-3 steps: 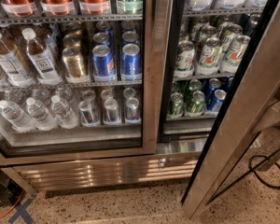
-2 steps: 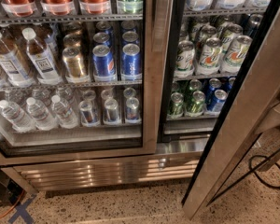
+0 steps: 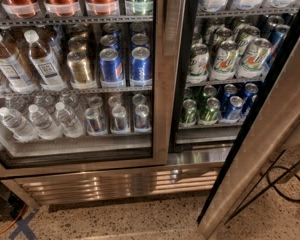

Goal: Open right fridge door

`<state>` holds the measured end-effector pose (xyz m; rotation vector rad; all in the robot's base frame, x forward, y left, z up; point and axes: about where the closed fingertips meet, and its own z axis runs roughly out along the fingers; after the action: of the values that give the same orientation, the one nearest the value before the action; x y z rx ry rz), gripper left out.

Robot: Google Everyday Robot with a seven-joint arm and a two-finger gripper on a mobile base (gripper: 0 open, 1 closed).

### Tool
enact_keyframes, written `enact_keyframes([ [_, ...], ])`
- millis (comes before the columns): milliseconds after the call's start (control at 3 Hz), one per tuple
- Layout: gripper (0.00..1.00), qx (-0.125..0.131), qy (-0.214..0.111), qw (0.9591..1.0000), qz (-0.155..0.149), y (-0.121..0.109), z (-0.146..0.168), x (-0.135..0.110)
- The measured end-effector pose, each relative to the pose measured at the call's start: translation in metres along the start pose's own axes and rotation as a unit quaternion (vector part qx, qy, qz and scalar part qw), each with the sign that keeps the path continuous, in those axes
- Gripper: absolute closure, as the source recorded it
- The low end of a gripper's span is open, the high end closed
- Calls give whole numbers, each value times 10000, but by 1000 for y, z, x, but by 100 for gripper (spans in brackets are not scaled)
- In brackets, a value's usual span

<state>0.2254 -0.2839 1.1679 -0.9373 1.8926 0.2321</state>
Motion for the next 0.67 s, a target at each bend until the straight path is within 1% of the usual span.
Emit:
enact_keyframes([
  [333,13,-180,-270,9992,251,14,2,4],
  [667,0,-192,-305,9990,266,15,3,3],
])
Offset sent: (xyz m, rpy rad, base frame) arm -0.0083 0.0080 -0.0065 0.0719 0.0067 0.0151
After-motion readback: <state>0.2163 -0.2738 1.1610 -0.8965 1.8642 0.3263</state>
